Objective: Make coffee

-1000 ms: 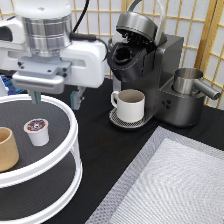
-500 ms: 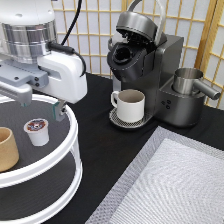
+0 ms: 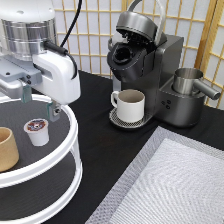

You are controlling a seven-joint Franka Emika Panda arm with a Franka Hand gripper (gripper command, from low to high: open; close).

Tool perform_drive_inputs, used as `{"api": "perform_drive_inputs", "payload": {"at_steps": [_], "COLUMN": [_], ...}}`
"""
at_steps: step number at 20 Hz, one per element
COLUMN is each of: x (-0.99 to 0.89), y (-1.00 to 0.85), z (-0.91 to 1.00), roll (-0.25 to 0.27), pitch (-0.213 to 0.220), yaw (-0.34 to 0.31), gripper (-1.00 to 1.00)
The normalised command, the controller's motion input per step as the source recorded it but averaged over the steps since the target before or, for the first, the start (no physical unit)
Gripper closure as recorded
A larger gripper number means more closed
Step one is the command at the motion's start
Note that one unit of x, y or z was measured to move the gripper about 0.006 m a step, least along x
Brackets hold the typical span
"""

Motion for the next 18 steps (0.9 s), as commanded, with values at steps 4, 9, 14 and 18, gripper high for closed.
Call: {"api": "perform_drive_inputs", "payload": {"at_steps": [4, 9, 14, 18], "x": [-0.45, -0.20, -0.09, -0.30], "y": [-0.07, -0.06, 0.00, -0.09], "z": [-0.31, -0.24, -0.26, -0.33], "roll": [-0.062, -0.103, -0.108, -0.053], "pitch": [-0.020, -0.036, -0.045, -0.033], "yaw": [0.063, 0.095, 0.094, 0.089], "gripper": [-1.00, -1.00, -1.00, -1.00]}}
